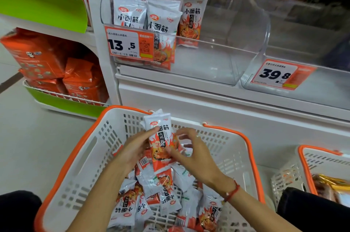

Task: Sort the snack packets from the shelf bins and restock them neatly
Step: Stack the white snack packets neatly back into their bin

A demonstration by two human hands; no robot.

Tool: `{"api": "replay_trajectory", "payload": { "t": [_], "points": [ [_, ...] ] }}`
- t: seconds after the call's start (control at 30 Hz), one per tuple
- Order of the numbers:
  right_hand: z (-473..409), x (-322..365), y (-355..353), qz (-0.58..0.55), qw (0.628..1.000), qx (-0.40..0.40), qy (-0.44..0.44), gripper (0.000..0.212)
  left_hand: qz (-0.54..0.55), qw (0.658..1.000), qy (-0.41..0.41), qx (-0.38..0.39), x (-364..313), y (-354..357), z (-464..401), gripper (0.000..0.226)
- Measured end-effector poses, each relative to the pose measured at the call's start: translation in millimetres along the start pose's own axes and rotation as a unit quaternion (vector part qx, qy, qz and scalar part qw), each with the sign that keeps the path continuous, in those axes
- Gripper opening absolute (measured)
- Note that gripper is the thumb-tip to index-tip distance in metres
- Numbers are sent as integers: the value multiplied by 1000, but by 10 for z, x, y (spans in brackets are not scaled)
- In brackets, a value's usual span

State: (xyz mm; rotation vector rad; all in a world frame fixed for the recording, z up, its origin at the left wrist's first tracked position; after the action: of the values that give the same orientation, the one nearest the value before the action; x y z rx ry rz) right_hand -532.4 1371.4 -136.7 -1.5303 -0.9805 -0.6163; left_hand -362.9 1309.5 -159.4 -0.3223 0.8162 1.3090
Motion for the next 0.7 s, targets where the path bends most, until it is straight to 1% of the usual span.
{"api": "replay_trajectory", "payload": {
  "t": [0.03, 0.1, 0.17, 0.2, 0.3, 0.37, 0.43, 0.5, 0.53, 0.6, 0.63, 0.7],
  "points": [
    [-32, -10, 4, -33, 998, -24, 51, 53, 0, 1000, 7, 2, -9, 8, -22, 46],
    [-87, -47, 37, -63, 991, -25, 118, 49, -21, 999, 23, -6, -29, 77, -46, 36],
    [-121, -112, 63, -85, 986, -12, 141, 45, -29, 999, 37, -8, -44, 163, -50, 20],
    [-134, -135, 61, -97, 985, -14, 144, 46, -21, 999, 33, -1, -57, 208, -37, 19],
    [-214, -146, -67, -124, 982, -29, 138, 43, -17, 1000, 15, 6, -67, 232, -37, 34],
    [-269, -109, -206, -133, 982, -1, 132, 38, -54, 998, 27, 17, -78, 210, -11, 35],
    [-296, -54, -324, -127, 982, 32, 134, 40, -84, 995, 42, 41, -107, 222, 44, 37],
    [-324, -2, -427, -88, 987, 26, 131, 49, -98, 992, 71, 46, -194, 257, 125, 39],
    [-344, 26, -471, -73, 989, 20, 130, 59, -101, 990, 88, 42, -255, 275, 170, 38],
    [-389, 127, -568, -79, 990, 36, 115, 80, -111, 984, 131, 39, -415, 348, 314, 35],
    [-413, 193, -617, -100, 988, 56, 103, 82, -121, 979, 158, 35, -509, 388, 393, 32],
    [-464, 390, -707, -134, 985, 89, 58, 62, -146, 964, 221, 19, -711, 477, 566, 24]
  ]
}}
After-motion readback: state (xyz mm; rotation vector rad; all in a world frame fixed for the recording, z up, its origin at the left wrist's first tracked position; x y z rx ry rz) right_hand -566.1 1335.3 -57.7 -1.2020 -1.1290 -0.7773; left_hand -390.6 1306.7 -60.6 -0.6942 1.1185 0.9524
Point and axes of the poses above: each hand's wrist, its own z-axis away from the middle knuckle, its own y-axis out of the palm, x = y × z, the point moved 2 cm from there along -z, towards the middle knuckle, and after that the axes turned 15 degrees about -y, right-handed, at the moved point
